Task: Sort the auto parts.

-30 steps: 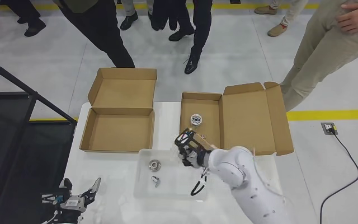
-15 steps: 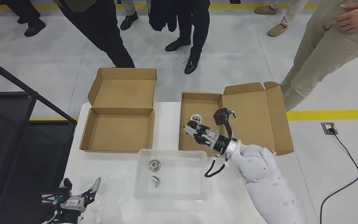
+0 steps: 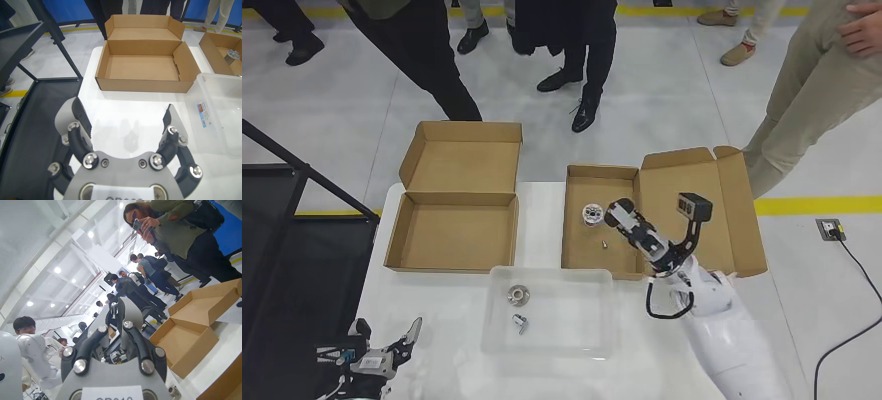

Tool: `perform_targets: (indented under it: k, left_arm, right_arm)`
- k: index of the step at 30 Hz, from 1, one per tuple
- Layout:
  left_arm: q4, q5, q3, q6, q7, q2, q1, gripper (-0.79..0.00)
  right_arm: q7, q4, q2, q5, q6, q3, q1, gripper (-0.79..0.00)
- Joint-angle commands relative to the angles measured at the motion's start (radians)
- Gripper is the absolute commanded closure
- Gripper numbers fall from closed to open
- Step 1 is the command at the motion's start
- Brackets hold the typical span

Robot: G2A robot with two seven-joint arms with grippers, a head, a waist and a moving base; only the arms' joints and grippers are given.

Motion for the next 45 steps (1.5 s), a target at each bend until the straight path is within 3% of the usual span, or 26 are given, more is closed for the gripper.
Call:
perform_targets:
  k: [1, 4, 8, 15, 18, 23, 45]
  left_arm:
    - [0.000, 0.000, 0.000, 0.000, 0.000, 0.000, 0.000, -0.785]
    - [0.000, 0.000, 0.000, 0.000, 0.000, 0.000, 0.000, -0.785]
    - [0.000, 0.000, 0.000, 0.000, 0.000, 0.000, 0.000, -0.785]
    - [0.000, 0.000, 0.000, 0.000, 0.000, 0.000, 0.000, -0.785]
    - [0.000, 0.000, 0.000, 0.000, 0.000, 0.000, 0.000, -0.785]
    - [0.000, 0.000, 0.000, 0.000, 0.000, 0.000, 0.000, -0.785]
    - [0.000, 0.000, 0.000, 0.000, 0.000, 0.000, 0.000, -0.785]
  right_arm:
    - [0.048, 0.002, 0.002, 0.030, 0.000, 0.007, 0.003, 0.000]
    - [0.116, 0.037, 0.007, -0.017, 0.000, 0.021, 0.020, 0.000]
    - [0.117, 0.102, 0.011, -0.248, 0.006, 0.020, 0.078, 0.000]
    - [0.052, 0.122, 0.004, -0.696, 0.302, -0.059, 0.180, 0.000]
    - [0.063, 0.151, -0.005, -0.802, 0.406, -0.115, 0.216, 0.000]
    - [0.142, 0.218, -0.023, -0.901, 0.503, -0.203, 0.286, 0.000]
    - [0.185, 0.458, -0.146, -1.189, 0.788, -0.510, 0.457, 0.000]
